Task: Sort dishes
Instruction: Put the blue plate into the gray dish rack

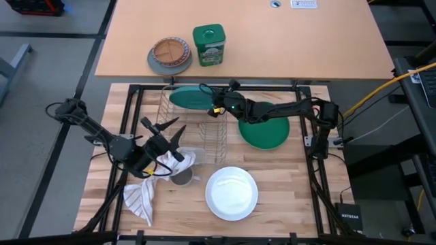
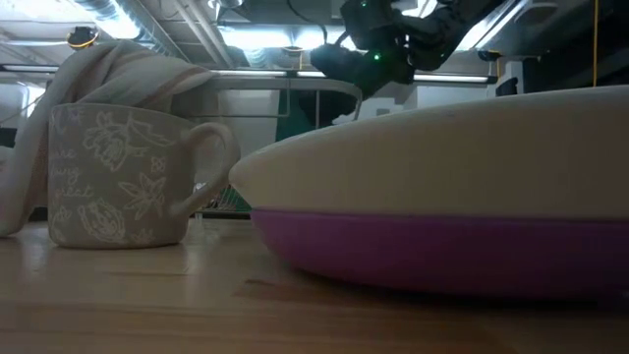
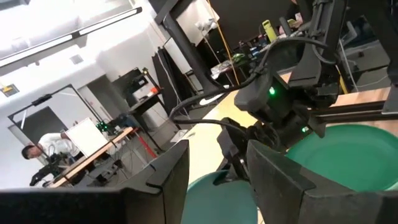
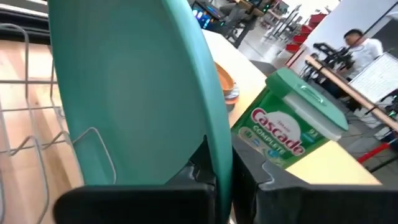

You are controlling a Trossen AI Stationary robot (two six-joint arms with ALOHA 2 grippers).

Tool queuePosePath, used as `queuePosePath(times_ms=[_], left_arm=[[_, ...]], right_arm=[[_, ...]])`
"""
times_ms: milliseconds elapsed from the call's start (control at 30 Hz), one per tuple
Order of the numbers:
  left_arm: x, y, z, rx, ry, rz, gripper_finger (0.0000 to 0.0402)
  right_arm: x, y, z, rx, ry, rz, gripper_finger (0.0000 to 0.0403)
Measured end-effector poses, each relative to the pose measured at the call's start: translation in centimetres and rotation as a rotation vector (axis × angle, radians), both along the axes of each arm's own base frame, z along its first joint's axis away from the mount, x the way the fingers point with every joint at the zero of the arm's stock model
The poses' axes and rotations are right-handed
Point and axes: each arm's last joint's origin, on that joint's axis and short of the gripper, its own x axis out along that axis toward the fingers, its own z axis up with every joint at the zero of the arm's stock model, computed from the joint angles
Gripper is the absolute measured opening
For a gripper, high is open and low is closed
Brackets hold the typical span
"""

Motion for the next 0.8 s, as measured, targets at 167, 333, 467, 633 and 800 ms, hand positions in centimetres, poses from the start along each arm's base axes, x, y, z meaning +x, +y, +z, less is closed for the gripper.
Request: queuePosePath(times_ms=[167,333,467,633,800], left_arm=[[0.00,0.00,0.01,0.000,-0.001,0.000,0.0153],[0.00,0.00,0.01,0.001,0.001,0.000,0.0153],[0.00,0.00,0.01,0.001,0.001,0.000,0.0153],[0.00,0.00,0.02,-0.001,-0.001,0.000,0.0153],[0.00,0.00,0.02,0.000,0.000,0.000,0.0153]], right_arm=[[0.10,-0.02,-0.25,0.004,0.003,0.007,0.0043],[0.11,0.04,-0.29,0.005,0.007,0.008,0.0082],[0.10,-0.01,-0.28,0.004,0.007,0.006,0.0113],[-0.01,-0.10,-0.24,-0.010,0.008,-0.047,0.0143],[-0.15,-0.21,-0.23,-0.025,0.013,-0.105,0.0155]])
